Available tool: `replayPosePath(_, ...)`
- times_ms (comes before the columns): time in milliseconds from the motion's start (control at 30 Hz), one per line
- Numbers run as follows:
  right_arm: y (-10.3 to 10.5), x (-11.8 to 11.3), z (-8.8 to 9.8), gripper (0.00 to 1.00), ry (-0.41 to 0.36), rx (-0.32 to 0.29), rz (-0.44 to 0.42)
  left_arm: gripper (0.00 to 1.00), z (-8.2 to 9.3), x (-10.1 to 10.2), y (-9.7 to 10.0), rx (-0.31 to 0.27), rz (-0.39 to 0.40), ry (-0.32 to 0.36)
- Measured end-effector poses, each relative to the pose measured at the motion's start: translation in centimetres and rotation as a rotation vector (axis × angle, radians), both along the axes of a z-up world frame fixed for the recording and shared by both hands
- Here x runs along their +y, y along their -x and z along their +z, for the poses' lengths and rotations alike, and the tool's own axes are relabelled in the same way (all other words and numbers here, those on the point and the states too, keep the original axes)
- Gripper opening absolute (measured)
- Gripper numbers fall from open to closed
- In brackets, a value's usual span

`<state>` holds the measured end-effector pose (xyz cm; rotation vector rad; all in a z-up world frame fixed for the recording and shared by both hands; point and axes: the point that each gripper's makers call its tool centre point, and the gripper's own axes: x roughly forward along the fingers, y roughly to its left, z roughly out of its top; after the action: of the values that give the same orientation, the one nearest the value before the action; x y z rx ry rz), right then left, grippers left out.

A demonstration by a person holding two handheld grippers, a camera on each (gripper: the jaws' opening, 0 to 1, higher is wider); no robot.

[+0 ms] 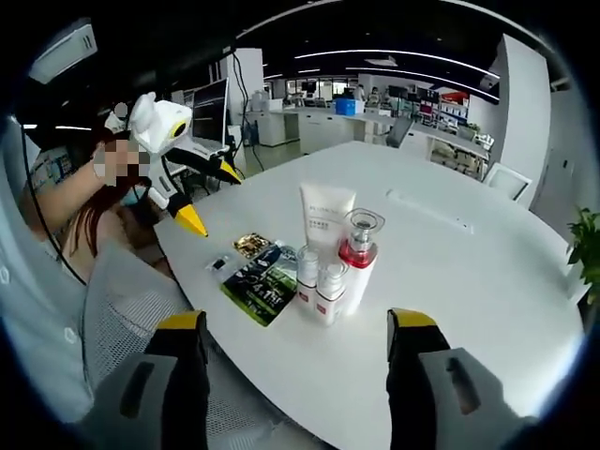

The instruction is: Arrange the skincare products in the storage area until every visible bottle or jar stands upright without overlapping.

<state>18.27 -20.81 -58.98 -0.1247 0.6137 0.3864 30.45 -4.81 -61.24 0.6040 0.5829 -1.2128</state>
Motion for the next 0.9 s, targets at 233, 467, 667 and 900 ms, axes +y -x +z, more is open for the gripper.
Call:
replayPosePath(233,0.2,-0.2,-0.1,0.8,-0.004,-0.005,-0.012,0.77,1.6,0.2,1.2,-0.003,0.049,0.105)
replayPosePath(467,0.2,-0.3,0.1,0.83,-0.008,-0.026,-0.019,0.84,1.9,0.9,1.9,-0.012,0.083,0.16)
replayPosePath(667,0.3,-0.4,0.2,0.88,-0.013,-0.044,-0.025,0.9,2.2,1.5,2.5,-0.009,0.104,0.203)
replayPosePath(900,0.4,-0.2,0.3,0.95,-0.022,-0.057,-0.028,0.96,2.5,1.8,3.6,-0.01,0.109,0.234)
